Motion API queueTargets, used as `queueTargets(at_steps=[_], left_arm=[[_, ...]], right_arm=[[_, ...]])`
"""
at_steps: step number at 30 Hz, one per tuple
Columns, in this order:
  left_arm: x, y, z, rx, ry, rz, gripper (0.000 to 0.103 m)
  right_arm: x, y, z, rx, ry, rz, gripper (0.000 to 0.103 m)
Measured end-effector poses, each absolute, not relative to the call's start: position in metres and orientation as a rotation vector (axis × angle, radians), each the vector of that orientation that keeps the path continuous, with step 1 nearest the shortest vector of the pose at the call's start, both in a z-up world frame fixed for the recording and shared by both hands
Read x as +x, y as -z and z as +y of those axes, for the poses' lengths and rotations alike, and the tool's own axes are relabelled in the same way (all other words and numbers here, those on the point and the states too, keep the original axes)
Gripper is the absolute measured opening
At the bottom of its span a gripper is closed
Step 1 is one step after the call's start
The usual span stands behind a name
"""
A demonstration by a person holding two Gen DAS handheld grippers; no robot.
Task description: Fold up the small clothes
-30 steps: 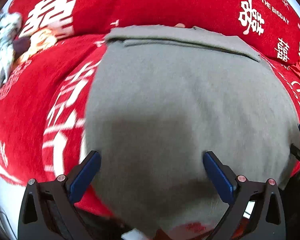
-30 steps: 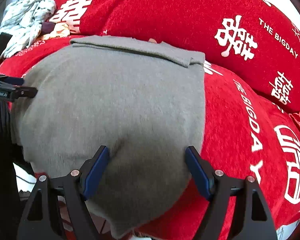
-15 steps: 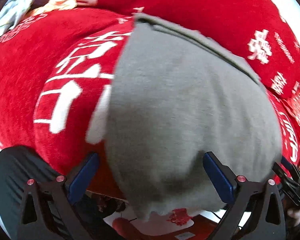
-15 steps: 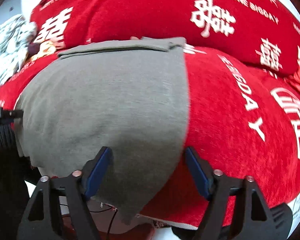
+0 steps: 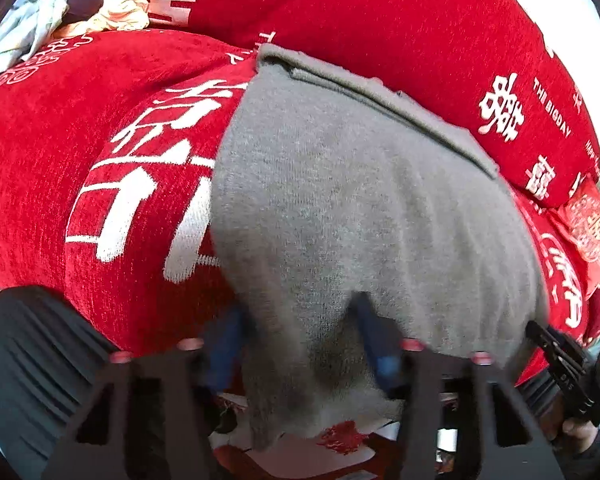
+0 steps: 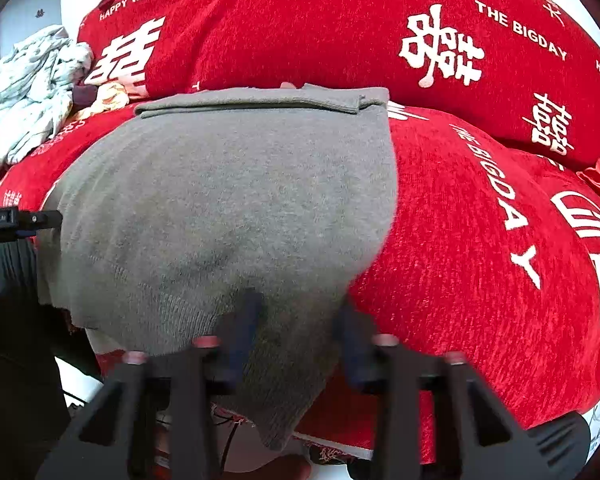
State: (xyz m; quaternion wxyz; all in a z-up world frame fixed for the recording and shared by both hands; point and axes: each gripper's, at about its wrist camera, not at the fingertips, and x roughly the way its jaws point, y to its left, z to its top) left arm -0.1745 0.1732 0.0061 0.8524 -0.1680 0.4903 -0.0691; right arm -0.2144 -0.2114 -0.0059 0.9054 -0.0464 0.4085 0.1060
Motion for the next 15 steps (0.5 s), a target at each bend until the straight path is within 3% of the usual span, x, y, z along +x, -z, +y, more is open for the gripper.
queueTargets(at_steps=[5, 8, 9, 11, 12, 14, 15], left_arm=[[-0.174, -0.002, 0.187, -0.462, 0.183, 1.03, 0.038], [-0.176, -0.002, 0.188, -0.461, 0.186, 1.026, 0.038], [-0.176, -0.002, 0.186, -0.454, 0.18, 1.025, 0.035], [-0.176, -0.002, 0.187, -0.451, 0.183, 1.026, 0.013], [-0.176, -0.001, 0.189, -0.466, 0.186, 1.031, 0.013], [-0.177, -0.003, 0.191, -0.47, 0.183, 1.029, 0.013], [-0.178, -0.005, 0.19, -0.466, 0.186, 1.025, 0.013]], right_arm=[[-0.212, 0.006, -0.224, 0.008, -0.265, 0.879, 0.019], [-0.213, 0.007, -0.225, 0.039, -0.29, 0.891, 0.032], [-0.214, 0.007, -0.224, 0.032, -0.29, 0.889, 0.033], [-0.214, 0.009, -0.217, -0.014, -0.269, 0.893, 0.033], [-0.214, 0.009, -0.215, -0.022, -0.267, 0.891, 0.03], [-0.214, 0.008, -0.216, -0.022, -0.264, 0.891, 0.012], [-0.213, 0.007, -0.218, -0.012, -0.269, 0.894, 0.011]])
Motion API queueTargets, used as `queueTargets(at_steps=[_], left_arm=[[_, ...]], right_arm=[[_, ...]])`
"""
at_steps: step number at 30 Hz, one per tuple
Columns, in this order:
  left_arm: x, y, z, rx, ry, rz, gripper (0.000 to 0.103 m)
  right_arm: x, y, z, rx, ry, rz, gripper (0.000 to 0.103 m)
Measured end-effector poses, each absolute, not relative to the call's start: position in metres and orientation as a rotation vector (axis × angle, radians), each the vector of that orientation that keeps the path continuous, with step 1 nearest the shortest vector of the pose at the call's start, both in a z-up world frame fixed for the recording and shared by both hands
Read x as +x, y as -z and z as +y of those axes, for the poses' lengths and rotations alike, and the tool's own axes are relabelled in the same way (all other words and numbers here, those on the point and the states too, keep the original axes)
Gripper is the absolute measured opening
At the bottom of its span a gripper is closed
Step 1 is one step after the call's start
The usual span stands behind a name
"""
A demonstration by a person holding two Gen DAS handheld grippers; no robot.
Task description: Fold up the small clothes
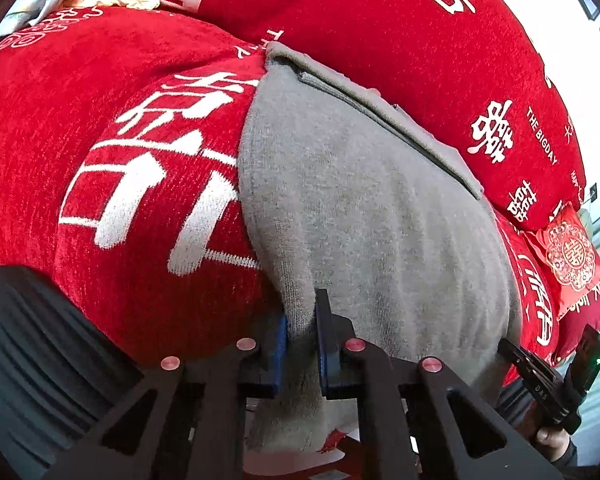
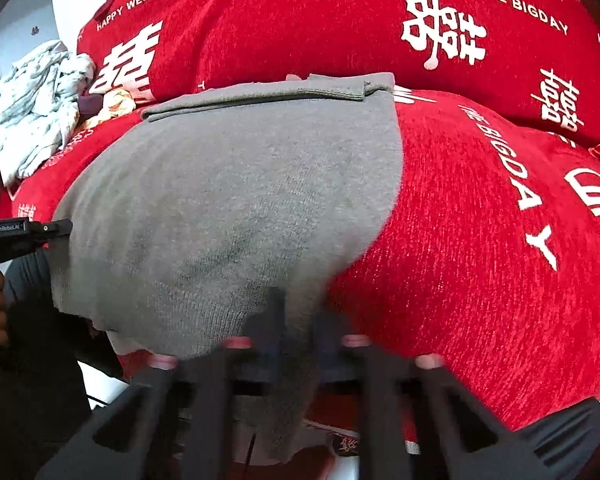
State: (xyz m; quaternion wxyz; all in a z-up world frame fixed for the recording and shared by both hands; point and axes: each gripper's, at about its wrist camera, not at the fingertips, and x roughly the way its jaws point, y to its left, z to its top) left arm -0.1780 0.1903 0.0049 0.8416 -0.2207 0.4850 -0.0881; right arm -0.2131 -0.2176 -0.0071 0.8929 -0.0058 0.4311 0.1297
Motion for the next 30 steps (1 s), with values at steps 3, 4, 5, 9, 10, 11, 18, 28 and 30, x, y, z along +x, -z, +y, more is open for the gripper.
queueTargets(at_steps=[3, 4, 5, 9, 10, 11, 18, 28, 30], left_arm=[[-0.18, -0.019, 0.188, -0.442, 0.208, 0.988, 0.013], [-0.18, -0.024, 0.188, -0.434, 0.213, 0.975, 0.013], [-0.179, -0.03, 0.187, -0.428, 0.219, 0.962, 0.013], [-0.17, -0.057, 0.184, -0.414, 0.249, 0.908, 0.013], [-0.166, -0.065, 0.182, -0.41, 0.256, 0.891, 0.013], [-0.163, -0.071, 0.18, -0.401, 0.26, 0.877, 0.013], [-0.136, -0.086, 0.187, -0.435, 0.208, 0.855, 0.013], [-0.097, -0.078, 0.204, -0.544, 0.095, 0.886, 0.013], [-0.091, -0.079, 0.203, -0.53, 0.096, 0.886, 0.013]], right_arm=[[-0.213, 0.004, -0.223, 0.029, -0.288, 0.903, 0.01], [-0.213, 0.0, -0.225, 0.056, -0.303, 0.897, 0.01], [-0.213, -0.005, -0.229, 0.096, -0.324, 0.88, 0.01], [-0.21, -0.026, -0.235, 0.198, -0.389, 0.823, 0.01], [-0.208, -0.03, -0.235, 0.208, -0.399, 0.813, 0.01], [-0.205, -0.036, -0.235, 0.222, -0.413, 0.797, 0.01], [-0.188, -0.062, -0.246, 0.332, -0.428, 0.729, 0.01], [-0.149, -0.072, -0.258, 0.46, -0.313, 0.688, 0.01], [-0.143, -0.076, -0.254, 0.446, -0.317, 0.685, 0.01]])
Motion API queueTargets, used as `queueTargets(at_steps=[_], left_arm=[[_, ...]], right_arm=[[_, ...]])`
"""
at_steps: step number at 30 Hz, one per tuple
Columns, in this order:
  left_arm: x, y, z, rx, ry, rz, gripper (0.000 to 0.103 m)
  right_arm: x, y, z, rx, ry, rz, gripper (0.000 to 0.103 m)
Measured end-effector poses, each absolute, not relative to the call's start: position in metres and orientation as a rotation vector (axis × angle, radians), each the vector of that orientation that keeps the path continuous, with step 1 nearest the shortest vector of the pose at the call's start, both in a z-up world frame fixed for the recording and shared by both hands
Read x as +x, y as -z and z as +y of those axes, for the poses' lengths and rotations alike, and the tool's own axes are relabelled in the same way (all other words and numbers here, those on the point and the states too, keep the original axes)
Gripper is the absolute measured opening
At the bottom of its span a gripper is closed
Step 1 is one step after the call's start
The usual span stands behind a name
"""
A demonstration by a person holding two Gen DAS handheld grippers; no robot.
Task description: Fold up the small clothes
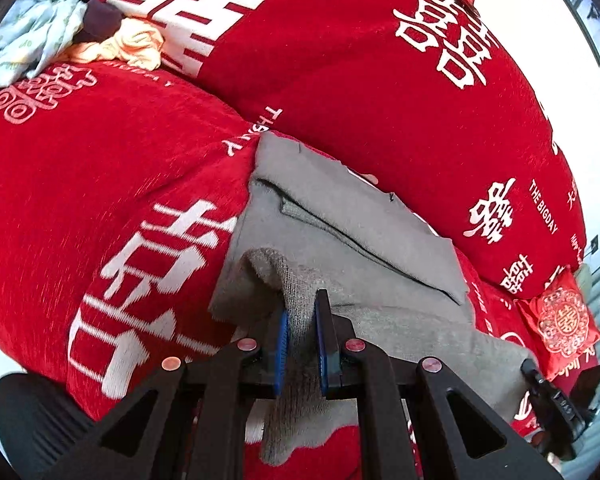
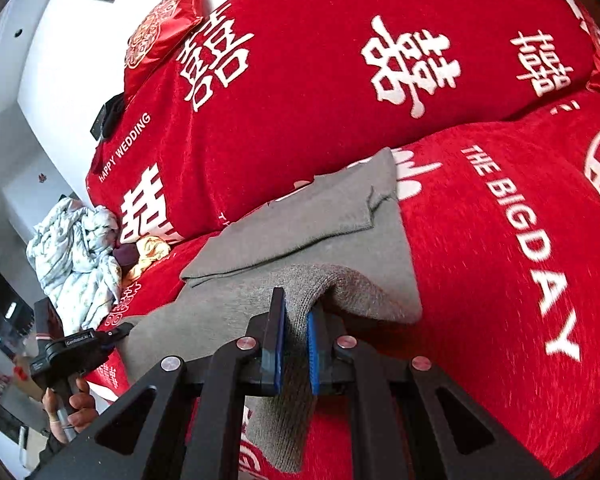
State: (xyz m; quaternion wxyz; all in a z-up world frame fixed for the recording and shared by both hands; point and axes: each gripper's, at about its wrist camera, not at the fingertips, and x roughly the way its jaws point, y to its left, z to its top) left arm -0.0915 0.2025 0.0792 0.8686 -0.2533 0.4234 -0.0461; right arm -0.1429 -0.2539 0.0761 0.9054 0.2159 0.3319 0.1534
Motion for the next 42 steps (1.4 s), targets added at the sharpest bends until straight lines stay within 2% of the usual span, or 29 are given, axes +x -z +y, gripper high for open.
queueTargets(at_steps=[12, 42], left_arm=[[-0.038, -0.102, 0.193, -0.46, 0.094, 0.889, 0.013], [0.093, -0.109, 0.173, -0.401, 0.077, 0.95, 0.013]], right_arm=[[-0.094, -0.088, -0.254, 0.404, -0.293, 0.713, 0.01], [0.042, -0.106, -0.245, 0.348, -0.239, 0.804, 0.01]])
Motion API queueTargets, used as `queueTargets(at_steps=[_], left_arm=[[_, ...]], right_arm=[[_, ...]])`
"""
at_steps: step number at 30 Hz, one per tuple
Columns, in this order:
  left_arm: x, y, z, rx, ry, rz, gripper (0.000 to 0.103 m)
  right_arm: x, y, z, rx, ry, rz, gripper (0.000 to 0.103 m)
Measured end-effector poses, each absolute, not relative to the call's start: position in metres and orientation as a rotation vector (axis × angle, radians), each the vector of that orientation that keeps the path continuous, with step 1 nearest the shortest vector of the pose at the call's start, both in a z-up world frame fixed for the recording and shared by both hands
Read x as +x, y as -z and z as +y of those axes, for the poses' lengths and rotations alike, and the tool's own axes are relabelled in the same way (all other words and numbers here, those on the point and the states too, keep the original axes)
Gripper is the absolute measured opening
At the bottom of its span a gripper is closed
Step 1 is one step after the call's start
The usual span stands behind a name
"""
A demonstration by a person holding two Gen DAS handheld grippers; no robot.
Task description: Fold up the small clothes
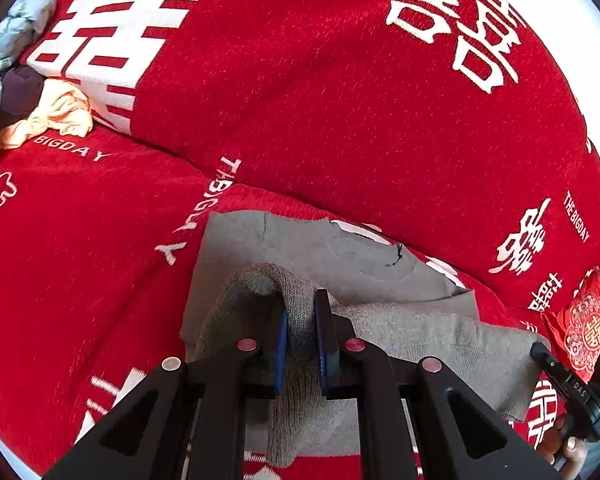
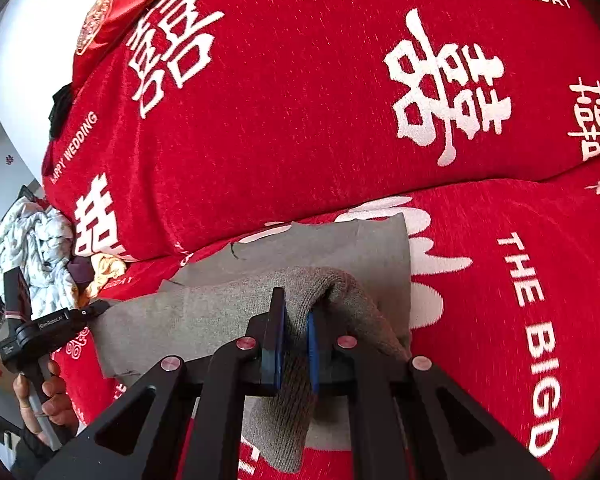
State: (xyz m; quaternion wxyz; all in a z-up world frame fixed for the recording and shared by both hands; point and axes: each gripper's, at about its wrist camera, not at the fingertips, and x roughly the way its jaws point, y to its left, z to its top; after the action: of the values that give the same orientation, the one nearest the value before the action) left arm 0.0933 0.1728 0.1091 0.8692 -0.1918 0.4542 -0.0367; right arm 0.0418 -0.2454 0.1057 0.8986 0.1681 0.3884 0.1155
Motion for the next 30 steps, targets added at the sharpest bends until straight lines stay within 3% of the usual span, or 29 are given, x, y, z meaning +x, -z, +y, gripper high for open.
queueTargets(at_steps=[20, 22, 24, 26, 28, 29, 30], left_arm=[[0.163, -0.026, 0.168, -0.367, 0.034, 1.115, 0.014], [0.164, -0.021, 0.172, -0.412, 0.044, 1.135, 0.027], [0.163, -0.022, 0.18, -0.462, 0.052, 1.142, 0.072], [0.155, -0.034, 0.188, -0.482, 0.026, 1.093, 0.082], [0.146, -0.044, 0.194, -0.495, 0.044, 1.074, 0.082], [0.141, -0.047, 0.197, -0.512, 0.061, 1.076, 0.082], [0.133, -0.05, 0.197, -0.521, 0.081, 1.078, 0.082]], right_arm=[[0.12, -0.027, -0.255, 0.339, -0.163, 0.956, 0.011], [0.122, -0.022, -0.256, 0.339, -0.165, 0.973, 0.012], [0.122, -0.02, -0.258, 0.356, -0.169, 0.984, 0.014], [0.119, -0.023, -0.264, 0.39, -0.179, 0.979, 0.02], [0.114, -0.028, -0.269, 0.404, -0.177, 0.965, 0.04], [0.108, -0.033, -0.272, 0.407, -0.17, 0.949, 0.06], [0.102, -0.037, -0.273, 0.409, -0.163, 0.93, 0.068]])
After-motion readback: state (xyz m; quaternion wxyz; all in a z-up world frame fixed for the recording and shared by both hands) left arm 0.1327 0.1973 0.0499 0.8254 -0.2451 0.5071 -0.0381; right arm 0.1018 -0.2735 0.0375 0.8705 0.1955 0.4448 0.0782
